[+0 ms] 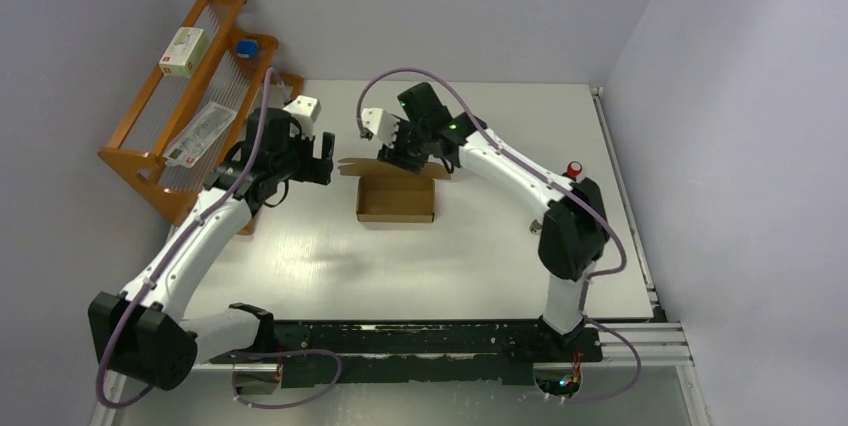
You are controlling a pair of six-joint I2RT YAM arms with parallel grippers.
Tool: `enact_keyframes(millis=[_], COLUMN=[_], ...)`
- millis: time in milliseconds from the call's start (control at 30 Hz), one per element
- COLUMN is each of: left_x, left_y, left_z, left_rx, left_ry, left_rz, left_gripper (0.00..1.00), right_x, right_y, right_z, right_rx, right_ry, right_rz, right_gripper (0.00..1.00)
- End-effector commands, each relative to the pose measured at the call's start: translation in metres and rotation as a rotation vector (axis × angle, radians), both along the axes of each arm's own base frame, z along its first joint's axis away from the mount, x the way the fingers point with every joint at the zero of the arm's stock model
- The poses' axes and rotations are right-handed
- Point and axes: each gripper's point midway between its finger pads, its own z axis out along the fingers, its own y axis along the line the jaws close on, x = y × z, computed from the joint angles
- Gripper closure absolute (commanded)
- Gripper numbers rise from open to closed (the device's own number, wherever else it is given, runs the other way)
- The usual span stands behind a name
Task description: Fold the paper box
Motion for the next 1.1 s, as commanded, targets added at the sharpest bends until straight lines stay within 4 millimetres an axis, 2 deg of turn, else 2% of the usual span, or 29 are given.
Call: enact_keyframes(millis=[0, 100, 200, 400, 467, 567, 667, 833, 967, 1067], left_x=[0.014, 0.02, 0.024, 0.029, 0.028, 0.025, 0.025, 0.031, 0.034, 0.036], left_y=[-0.009, -0.018, -0.028, -0.042, -0.049, -0.049, -0.048, -0.051, -0.055, -0.057], left_z=[0.022, 0.025, 0.025, 0.014, 0.004, -0.014, -0.02, -0.019, -0.026, -0.029], left_rx=[0.032, 0.044, 0.059, 0.16, 0.184, 0.252, 0.268, 0.258, 0.248, 0.248], left_ry=[-0.032, -0.048, -0.071, -0.078, -0.064, -0.02, -0.021, -0.023, 0.01, 0.017], left_rz=[-0.097, -0.175, -0.254, -0.389, -0.436, -0.451, -0.453, -0.443, -0.448, -0.454], left_gripper=[0.06, 0.07, 0.07, 0.09, 0.08, 0.09, 0.08, 0.09, 0.11, 0.11], right_x=[0.001, -0.007, -0.016, -0.017, -0.021, -0.028, -0.034, -0.029, -0.048, -0.062], right_y=[-0.034, -0.056, -0.079, -0.112, -0.114, -0.113, -0.11, -0.125, -0.119, -0.113], right_z=[0.043, 0.05, 0.047, 0.03, 0.022, 0.018, 0.019, 0.042, 0.063, 0.061], right_rx=[0.058, 0.079, 0.092, 0.082, 0.07, 0.08, 0.106, 0.148, 0.233, 0.263], right_ry=[-0.114, -0.135, -0.145, -0.123, -0.114, -0.12, -0.132, -0.215, -0.187, -0.167], right_rz=[-0.15, -0.196, -0.234, -0.296, -0.275, -0.234, -0.201, -0.312, -0.284, -0.237], right_gripper=[0.44, 0.42, 0.4, 0.4, 0.4, 0.4, 0.41, 0.41, 0.4, 0.38])
